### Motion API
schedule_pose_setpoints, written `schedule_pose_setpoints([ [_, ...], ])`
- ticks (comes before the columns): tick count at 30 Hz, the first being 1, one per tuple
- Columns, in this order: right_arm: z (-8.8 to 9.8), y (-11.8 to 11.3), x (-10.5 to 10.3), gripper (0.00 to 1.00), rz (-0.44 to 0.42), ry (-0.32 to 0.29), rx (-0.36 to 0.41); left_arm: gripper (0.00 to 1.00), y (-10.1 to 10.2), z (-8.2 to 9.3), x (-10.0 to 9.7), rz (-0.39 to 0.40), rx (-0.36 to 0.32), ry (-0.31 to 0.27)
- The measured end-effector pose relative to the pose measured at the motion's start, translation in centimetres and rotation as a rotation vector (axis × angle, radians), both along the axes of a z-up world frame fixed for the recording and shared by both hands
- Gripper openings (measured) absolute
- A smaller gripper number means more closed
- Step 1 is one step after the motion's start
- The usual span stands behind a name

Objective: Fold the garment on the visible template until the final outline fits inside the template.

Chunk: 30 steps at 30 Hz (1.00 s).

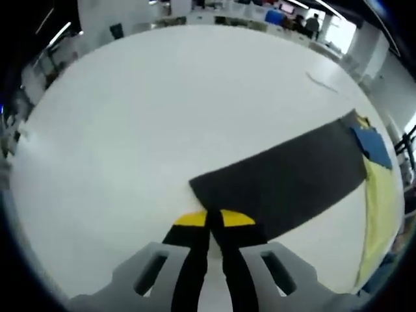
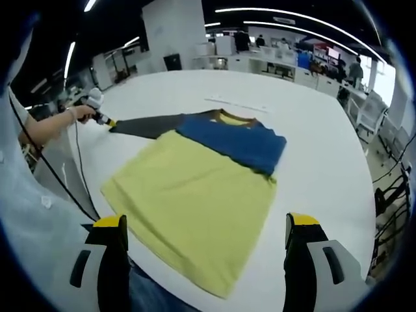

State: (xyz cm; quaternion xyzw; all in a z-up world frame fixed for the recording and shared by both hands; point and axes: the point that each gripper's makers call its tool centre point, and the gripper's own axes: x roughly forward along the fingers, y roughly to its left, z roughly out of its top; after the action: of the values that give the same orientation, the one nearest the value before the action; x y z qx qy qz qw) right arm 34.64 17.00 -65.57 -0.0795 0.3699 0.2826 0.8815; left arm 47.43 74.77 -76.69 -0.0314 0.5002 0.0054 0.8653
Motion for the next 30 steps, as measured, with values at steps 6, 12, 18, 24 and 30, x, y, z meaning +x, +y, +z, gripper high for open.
schedule_pose_setpoints([
  [6, -0.2, -0.1, -0.1, 1.00, -0.003, 0.003, 0.006, 0.01, -0.1, 0.0, -0.1, 0.013, -0.005, -0.001],
  [12, -0.1, -0.6, -0.1, 1.00, -0.027, -0.006, 0.016, 0.01, -0.2, 0.0, 0.0, 0.019, 0.011, 0.016],
  [18, -0.5, -0.9, -0.4, 1.00, -0.035, 0.001, 0.013, 0.00, -0.2, 0.1, -0.1, 0.044, 0.008, 0.000],
  [24, -0.5, -1.0, -0.3, 1.00, -0.046, -0.002, 0.020, 0.00, -0.2, 0.1, -0.1, 0.058, 0.003, -0.015],
  [30, -0.4, -1.1, -0.3, 1.00, -0.044, -0.007, 0.024, 0.00, -0.2, 0.2, -0.2, 0.060, 0.014, -0.026],
])
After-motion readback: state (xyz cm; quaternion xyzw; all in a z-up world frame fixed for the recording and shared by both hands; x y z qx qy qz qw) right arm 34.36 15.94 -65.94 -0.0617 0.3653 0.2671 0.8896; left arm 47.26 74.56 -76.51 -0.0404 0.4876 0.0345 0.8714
